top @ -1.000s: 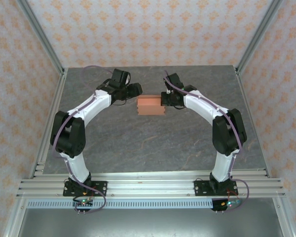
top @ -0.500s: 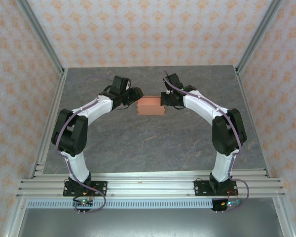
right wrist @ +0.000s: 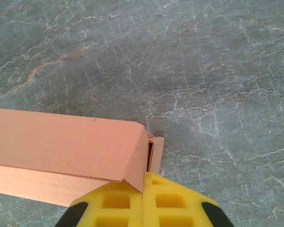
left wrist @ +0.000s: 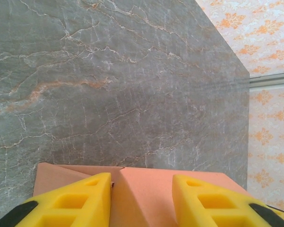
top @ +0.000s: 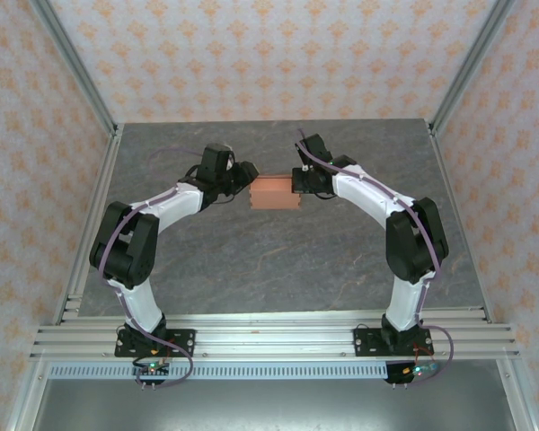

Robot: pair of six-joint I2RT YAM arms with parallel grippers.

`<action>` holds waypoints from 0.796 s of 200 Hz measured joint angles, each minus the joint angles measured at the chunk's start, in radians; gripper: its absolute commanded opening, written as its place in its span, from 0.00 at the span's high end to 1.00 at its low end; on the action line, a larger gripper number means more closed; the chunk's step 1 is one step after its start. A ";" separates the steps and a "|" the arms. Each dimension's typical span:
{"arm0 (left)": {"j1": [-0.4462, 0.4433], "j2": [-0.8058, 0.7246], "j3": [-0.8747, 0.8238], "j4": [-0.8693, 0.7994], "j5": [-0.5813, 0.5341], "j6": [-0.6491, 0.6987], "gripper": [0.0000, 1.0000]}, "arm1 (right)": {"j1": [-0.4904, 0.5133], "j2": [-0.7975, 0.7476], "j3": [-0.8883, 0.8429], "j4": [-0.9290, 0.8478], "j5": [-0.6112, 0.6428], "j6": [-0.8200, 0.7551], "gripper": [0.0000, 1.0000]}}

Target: Fold the paper box

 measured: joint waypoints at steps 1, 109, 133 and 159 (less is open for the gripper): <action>0.000 0.000 0.000 0.001 0.000 0.000 0.66 | 0.000 0.000 0.000 0.000 0.000 0.000 0.99; 0.000 -0.009 -0.067 0.108 -0.001 -0.005 0.75 | 0.000 0.000 -0.004 0.001 0.004 0.002 0.91; 0.000 -0.009 -0.075 0.121 -0.003 -0.005 0.77 | 0.001 0.000 -0.004 0.001 0.005 -0.007 0.88; -0.005 -0.009 -0.079 0.129 -0.011 -0.005 0.78 | 0.000 0.000 -0.005 0.000 0.007 -0.018 0.85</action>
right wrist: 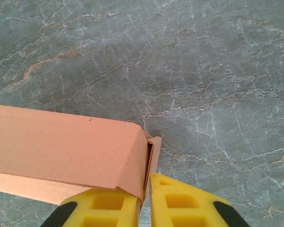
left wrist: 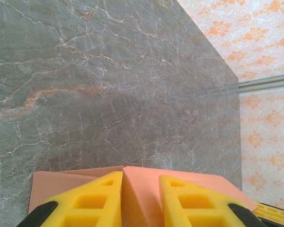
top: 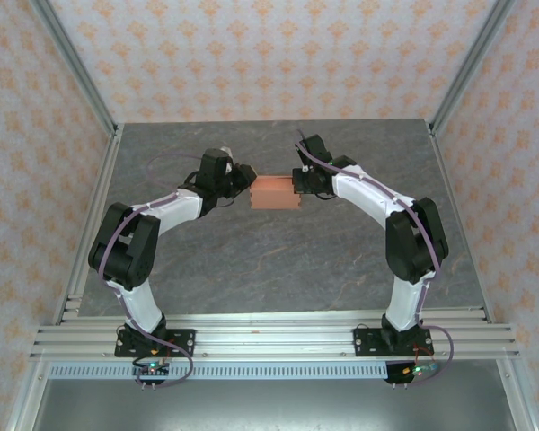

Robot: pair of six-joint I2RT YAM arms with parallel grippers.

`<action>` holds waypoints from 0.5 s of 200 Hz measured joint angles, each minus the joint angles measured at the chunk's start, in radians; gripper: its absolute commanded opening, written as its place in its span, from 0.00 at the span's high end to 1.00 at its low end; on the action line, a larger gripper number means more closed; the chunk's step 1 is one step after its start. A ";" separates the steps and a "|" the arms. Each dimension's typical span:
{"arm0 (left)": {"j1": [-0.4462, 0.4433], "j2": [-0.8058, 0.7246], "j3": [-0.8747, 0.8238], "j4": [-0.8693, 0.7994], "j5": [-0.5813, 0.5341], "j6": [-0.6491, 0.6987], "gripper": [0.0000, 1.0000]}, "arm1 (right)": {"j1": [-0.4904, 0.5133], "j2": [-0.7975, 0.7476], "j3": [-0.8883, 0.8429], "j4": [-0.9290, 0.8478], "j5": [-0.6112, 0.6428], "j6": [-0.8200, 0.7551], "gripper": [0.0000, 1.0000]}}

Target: Fold the paper box

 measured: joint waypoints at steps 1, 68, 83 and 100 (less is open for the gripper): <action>0.000 0.000 0.000 0.000 0.000 0.000 0.78 | 0.000 0.000 0.000 0.000 0.000 0.000 0.84; -0.008 -0.002 -0.019 0.030 -0.023 0.000 0.79 | -0.001 -0.010 -0.011 -0.007 0.006 -0.037 0.72; -0.009 -0.003 -0.019 0.030 -0.027 0.000 0.79 | -0.001 -0.013 -0.015 -0.011 0.000 -0.048 0.70; -0.009 -0.003 -0.019 0.030 -0.030 0.000 0.79 | -0.001 -0.019 -0.017 -0.017 -0.008 -0.061 0.69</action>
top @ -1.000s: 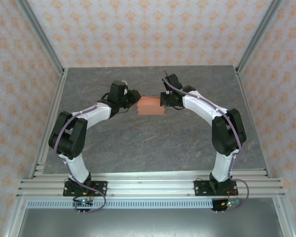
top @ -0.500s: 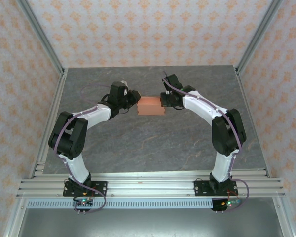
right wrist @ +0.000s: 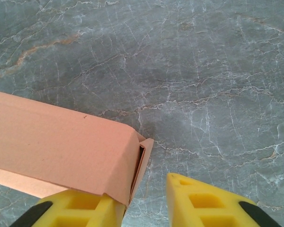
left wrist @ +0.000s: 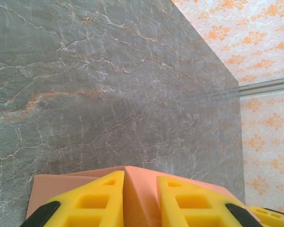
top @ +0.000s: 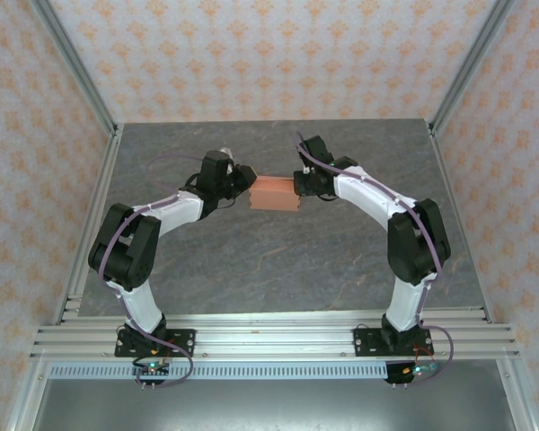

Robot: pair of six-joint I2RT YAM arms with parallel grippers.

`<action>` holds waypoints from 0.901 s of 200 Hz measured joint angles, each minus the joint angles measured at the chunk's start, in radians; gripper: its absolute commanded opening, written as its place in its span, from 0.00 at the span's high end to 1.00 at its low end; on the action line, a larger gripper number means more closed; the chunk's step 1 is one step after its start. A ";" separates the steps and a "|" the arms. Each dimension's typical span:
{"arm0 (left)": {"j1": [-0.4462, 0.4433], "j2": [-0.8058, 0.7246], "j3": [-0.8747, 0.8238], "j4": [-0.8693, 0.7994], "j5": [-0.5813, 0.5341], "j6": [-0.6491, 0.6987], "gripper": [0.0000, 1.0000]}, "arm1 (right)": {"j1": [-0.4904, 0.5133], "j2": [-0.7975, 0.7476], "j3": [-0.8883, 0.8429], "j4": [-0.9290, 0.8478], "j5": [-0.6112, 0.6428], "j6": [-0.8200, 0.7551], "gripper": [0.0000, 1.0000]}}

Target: Fold the paper box

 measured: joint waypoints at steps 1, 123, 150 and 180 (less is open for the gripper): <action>0.000 0.000 0.000 0.000 0.000 0.000 0.79 | 0.000 0.000 0.000 0.000 0.000 0.000 0.69; -0.019 -0.019 -0.023 0.000 -0.023 0.008 0.79 | 0.004 -0.034 -0.018 -0.013 -0.120 -0.047 0.61; -0.019 -0.022 -0.026 0.000 -0.024 0.013 0.80 | 0.005 -0.073 -0.029 -0.013 -0.117 -0.048 0.57; -0.019 -0.025 -0.031 0.001 -0.024 0.020 0.80 | -0.003 -0.129 -0.031 -0.013 -0.117 -0.045 0.55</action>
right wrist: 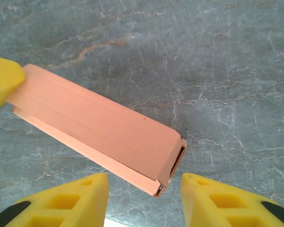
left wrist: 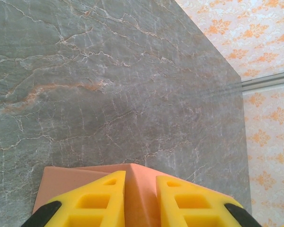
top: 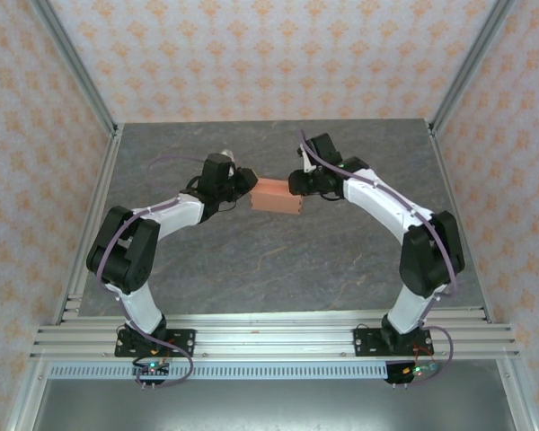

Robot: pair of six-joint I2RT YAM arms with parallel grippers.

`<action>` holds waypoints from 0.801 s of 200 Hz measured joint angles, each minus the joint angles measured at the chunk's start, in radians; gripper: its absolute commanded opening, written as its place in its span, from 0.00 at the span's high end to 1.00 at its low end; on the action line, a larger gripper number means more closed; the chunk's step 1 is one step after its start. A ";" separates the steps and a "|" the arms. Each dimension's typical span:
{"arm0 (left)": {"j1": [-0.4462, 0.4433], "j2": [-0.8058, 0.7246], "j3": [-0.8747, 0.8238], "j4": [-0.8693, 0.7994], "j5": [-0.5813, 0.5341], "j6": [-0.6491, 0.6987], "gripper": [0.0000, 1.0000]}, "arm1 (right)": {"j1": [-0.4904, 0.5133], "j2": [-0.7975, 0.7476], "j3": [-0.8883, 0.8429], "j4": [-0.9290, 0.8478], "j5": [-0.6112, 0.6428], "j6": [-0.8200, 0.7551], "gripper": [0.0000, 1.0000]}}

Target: Fold the paper box

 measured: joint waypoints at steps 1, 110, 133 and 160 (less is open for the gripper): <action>0.000 0.000 0.000 0.000 0.000 0.000 0.80 | -0.001 -0.003 0.000 0.000 0.000 0.002 0.55; -0.003 -0.008 -0.007 -0.001 -0.003 0.006 0.80 | -0.124 0.092 0.000 0.092 -0.227 0.306 0.54; -0.007 -0.013 -0.010 -0.006 -0.007 0.006 0.80 | -0.129 0.099 -0.030 0.152 -0.283 0.372 0.54; -0.008 -0.019 -0.014 -0.008 -0.007 0.006 0.80 | -0.131 0.099 -0.066 0.200 -0.322 0.426 0.53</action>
